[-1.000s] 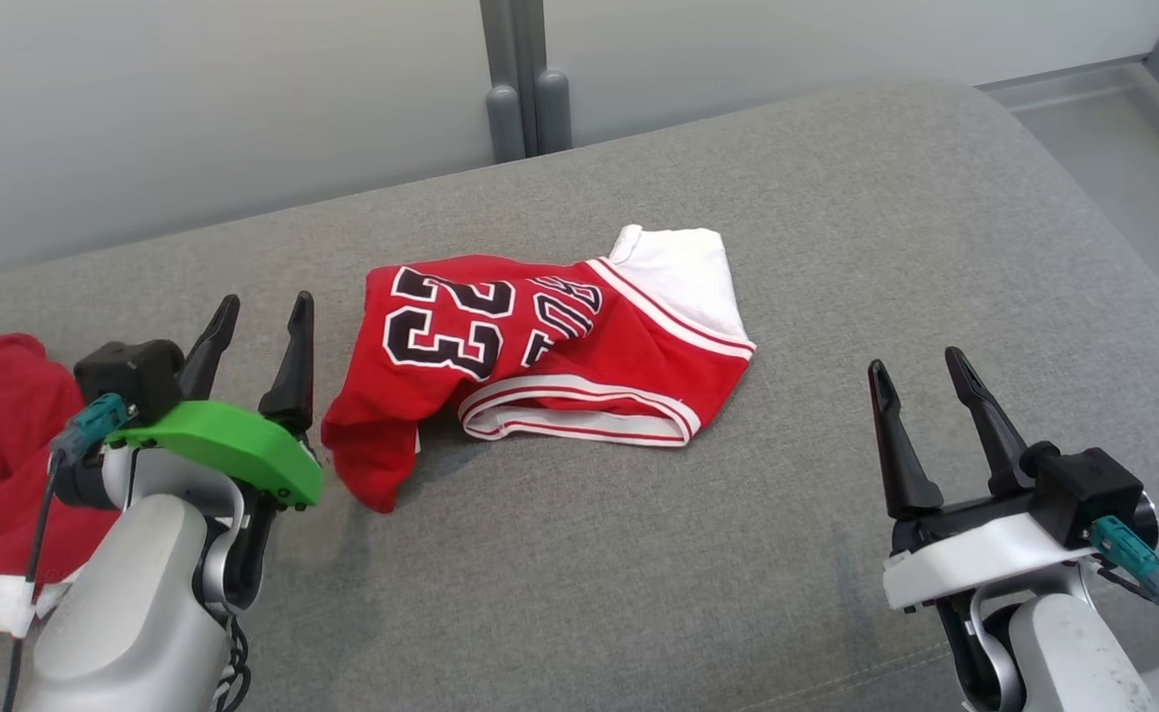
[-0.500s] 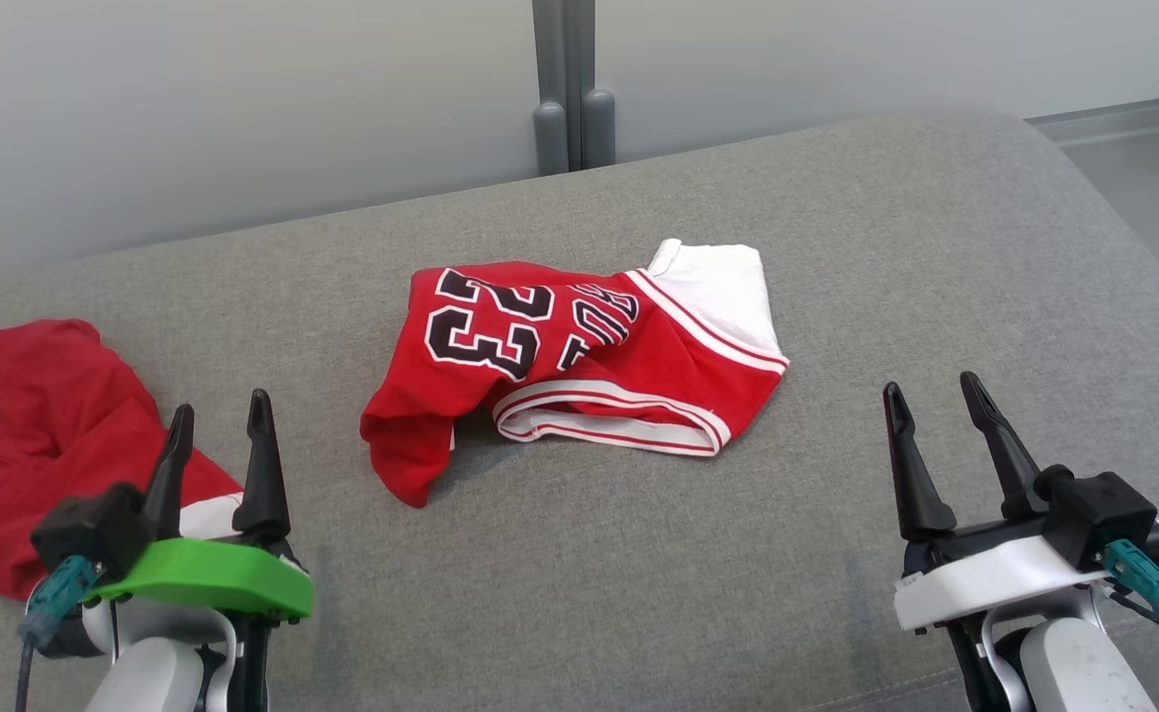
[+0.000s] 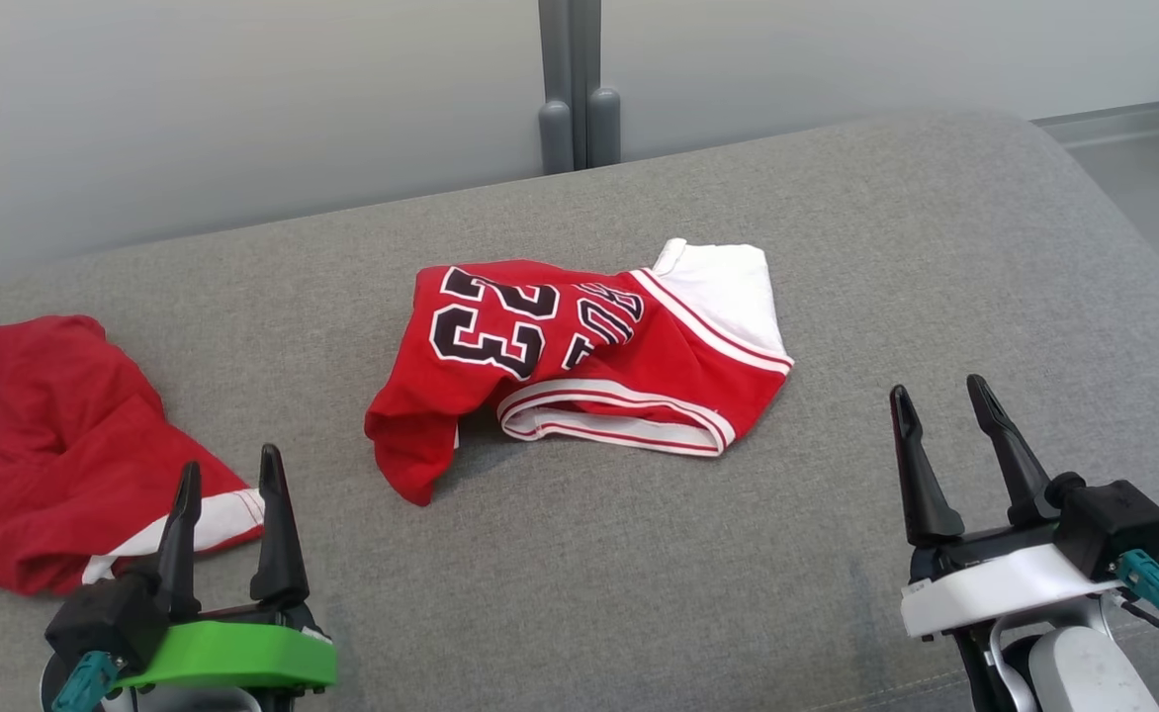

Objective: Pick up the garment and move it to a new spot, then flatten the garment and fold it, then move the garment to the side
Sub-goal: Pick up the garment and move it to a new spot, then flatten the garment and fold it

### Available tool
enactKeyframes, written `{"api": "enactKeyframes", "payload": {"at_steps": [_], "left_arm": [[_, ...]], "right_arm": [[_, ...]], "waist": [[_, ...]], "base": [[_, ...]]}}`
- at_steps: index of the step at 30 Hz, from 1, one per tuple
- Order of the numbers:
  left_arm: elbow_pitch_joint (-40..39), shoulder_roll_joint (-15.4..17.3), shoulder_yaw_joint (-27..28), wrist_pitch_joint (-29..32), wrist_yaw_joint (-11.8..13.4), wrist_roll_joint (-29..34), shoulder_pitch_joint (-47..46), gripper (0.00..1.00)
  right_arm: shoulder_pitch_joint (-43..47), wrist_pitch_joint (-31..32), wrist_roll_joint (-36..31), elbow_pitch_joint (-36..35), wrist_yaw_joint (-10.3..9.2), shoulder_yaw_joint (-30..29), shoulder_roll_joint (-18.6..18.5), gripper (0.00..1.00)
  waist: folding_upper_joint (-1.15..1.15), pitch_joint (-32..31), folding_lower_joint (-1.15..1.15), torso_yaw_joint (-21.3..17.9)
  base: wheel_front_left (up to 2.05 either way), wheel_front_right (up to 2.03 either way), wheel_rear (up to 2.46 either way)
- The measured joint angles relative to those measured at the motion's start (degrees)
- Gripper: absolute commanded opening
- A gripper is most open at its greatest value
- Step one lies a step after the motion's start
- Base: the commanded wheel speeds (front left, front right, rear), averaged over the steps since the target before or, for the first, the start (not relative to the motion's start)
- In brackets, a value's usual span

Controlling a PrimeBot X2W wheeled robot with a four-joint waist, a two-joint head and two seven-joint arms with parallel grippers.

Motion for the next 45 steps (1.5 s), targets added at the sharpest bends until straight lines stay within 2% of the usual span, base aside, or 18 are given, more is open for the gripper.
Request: {"api": "enactKeyframes", "payload": {"at_steps": [9, 17, 33, 45], "left_arm": [[1.0, -2.7, 2.9, 0.0, -3.1, 3.2, 0.4, 1.00], [2.2, -4.1, 4.1, 0.0, -4.9, 4.4, 0.4, 1.00], [3.5, -5.6, 5.2, 0.0, -6.7, 6.0, 0.1, 1.00], [4.3, -6.2, 5.2, 0.0, -7.5, 6.6, -0.4, 1.00]], "right_arm": [[0.2, 0.0, -0.1, 0.0, 0.00, -0.3, 0.0, 1.00], [0.1, 0.0, 0.0, 0.5, 0.00, -0.4, 0.3, 1.00], [-0.2, 0.0, 1.6, 2.7, 0.00, -0.1, 0.1, 1.00], [-3.4, 0.0, 4.9, 10.0, 0.00, 2.6, 0.7, 1.00]], "waist": [[0.00, 0.0, 0.00, 0.2], [0.00, 0.2, 0.00, 0.2], [0.00, 0.3, 0.00, 0.7], [0.00, 0.2, 0.00, 1.7]], "base": [[0.00, 0.00, 0.00], [0.00, 0.00, 0.00], [0.00, 0.00, 0.00], [0.00, 0.00, 0.00]]}}
